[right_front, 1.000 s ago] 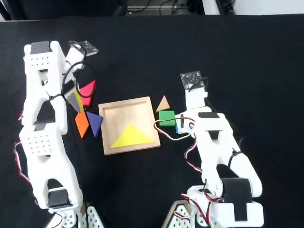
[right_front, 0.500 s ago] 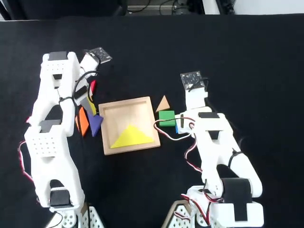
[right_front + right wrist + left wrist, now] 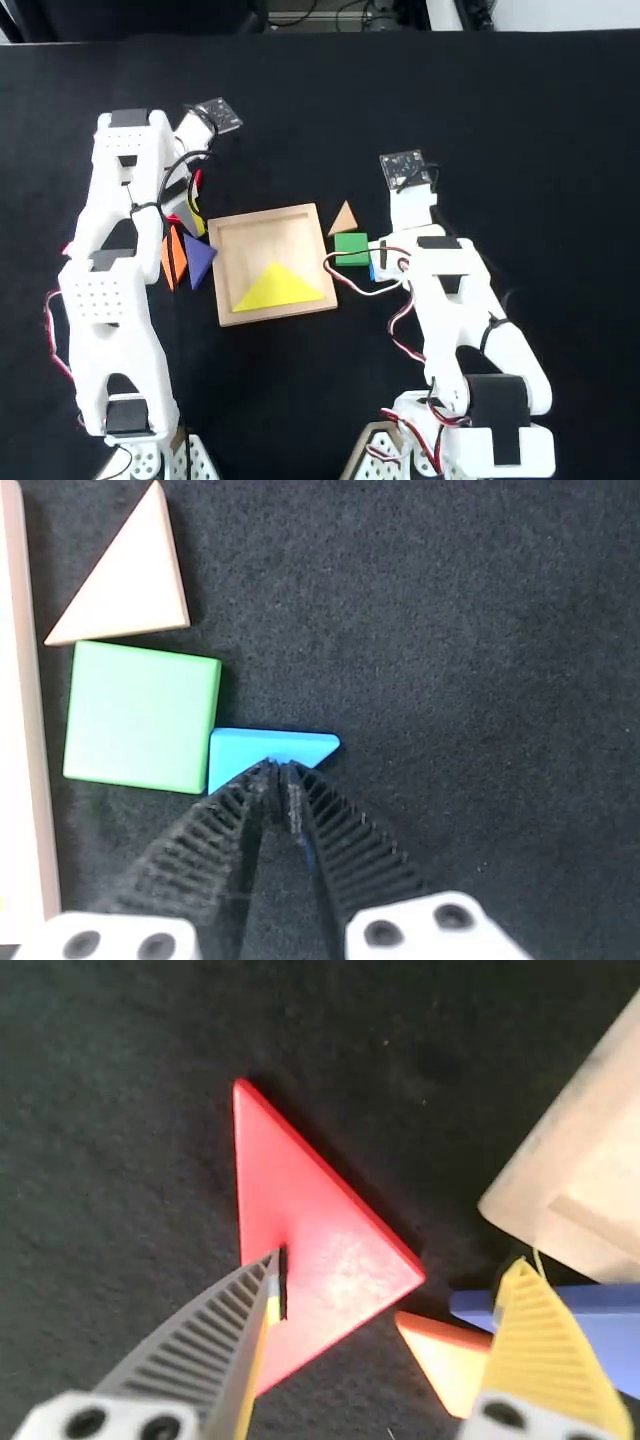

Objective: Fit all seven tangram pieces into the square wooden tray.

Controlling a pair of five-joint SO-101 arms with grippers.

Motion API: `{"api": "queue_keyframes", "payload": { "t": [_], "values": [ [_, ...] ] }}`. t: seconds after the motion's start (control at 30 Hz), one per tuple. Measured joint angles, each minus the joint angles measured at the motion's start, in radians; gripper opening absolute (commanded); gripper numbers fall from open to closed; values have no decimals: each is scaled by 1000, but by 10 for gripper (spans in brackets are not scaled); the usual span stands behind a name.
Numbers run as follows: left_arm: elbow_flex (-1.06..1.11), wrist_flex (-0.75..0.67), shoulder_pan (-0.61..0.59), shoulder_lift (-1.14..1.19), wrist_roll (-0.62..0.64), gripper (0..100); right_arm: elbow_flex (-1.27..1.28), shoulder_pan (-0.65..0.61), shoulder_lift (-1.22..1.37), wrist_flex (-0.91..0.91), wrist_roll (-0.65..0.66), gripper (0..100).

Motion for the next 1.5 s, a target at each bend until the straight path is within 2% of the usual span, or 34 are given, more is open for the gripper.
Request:
{"api": "queue_keyframes", "payload": {
  "t": [0.27,0.8,1.17,1.4,1.5],
  "values": [
    [-130,-8,-5,112,-31,336,0,0,0,0,0,12],
    [-149,-3,-29,132,-71,327,0,-2,0,0,0,12],
    [-324,94,-84,137,-71,29,0,-2,0,0,0,12],
    [-336,94,-86,137,-11,29,0,-2,0,0,0,12],
    [-382,147,-75,138,37,29,0,-2,0,0,0,12]
  ]
}}
